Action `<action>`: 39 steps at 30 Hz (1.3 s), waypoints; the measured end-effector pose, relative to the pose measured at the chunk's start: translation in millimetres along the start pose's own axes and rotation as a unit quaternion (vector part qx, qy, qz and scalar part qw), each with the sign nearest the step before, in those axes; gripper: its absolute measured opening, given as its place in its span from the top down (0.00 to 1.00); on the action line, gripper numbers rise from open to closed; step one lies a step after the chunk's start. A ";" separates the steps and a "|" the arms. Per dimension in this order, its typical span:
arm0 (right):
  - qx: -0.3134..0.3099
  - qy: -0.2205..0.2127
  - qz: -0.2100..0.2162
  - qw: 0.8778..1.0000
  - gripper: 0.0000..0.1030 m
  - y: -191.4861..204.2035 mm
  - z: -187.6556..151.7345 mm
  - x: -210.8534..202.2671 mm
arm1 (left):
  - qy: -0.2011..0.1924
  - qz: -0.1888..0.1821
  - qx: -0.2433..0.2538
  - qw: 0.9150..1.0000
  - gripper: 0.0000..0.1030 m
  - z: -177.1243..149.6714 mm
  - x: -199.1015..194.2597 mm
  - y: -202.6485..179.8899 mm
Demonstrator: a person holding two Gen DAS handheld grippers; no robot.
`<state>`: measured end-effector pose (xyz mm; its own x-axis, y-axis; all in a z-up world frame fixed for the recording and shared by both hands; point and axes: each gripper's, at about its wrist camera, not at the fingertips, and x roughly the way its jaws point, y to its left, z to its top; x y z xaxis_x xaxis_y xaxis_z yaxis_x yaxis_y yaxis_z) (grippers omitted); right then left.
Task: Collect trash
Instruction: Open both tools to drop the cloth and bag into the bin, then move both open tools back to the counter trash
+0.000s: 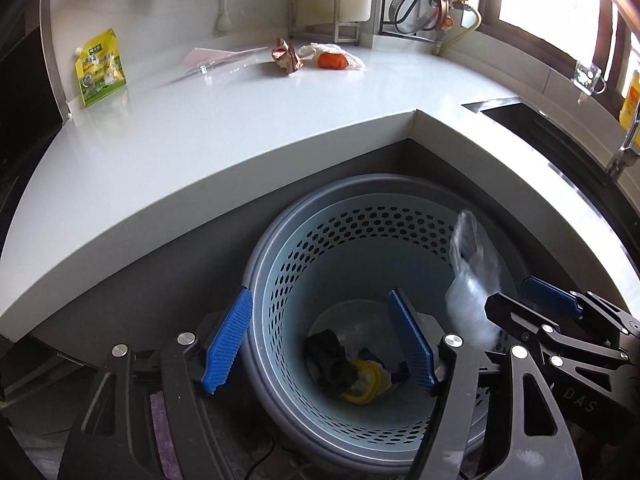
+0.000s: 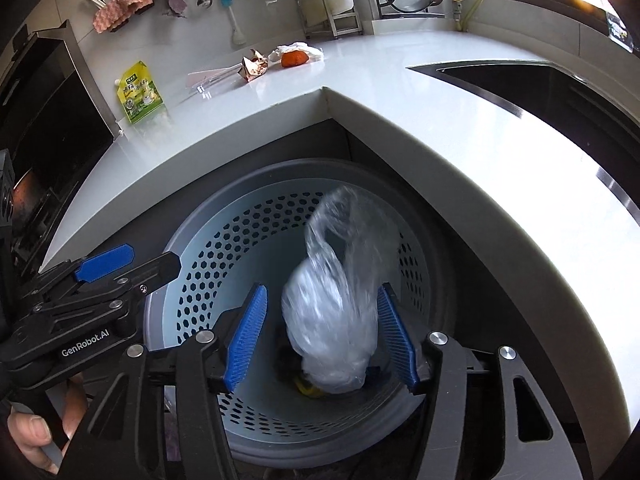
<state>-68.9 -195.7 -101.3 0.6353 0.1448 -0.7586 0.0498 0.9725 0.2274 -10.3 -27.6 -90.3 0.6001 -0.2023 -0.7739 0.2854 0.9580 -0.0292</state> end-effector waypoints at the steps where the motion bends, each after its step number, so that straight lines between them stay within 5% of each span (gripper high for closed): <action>1: 0.001 -0.001 0.000 1.000 0.43 -0.7 0.1 -0.7 | 0.001 0.000 -0.001 1.000 0.33 0.0 0.2 0.2; 28: 0.001 -0.003 0.002 1.000 0.43 0.0 5.8 2.1 | -0.007 0.008 0.000 1.000 0.25 3.9 -3.9 6.2; 39: -0.017 -0.049 0.019 0.998 0.41 6.8 53.9 -14.8 | -0.044 0.007 -0.009 0.999 0.22 38.3 -25.0 13.8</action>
<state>-36.4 -201.1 -55.6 0.7084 0.1652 -0.6862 -0.0014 0.9726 0.2327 7.2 -17.2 -47.2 0.6681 -0.2057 -0.7151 0.2639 0.9641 -0.0309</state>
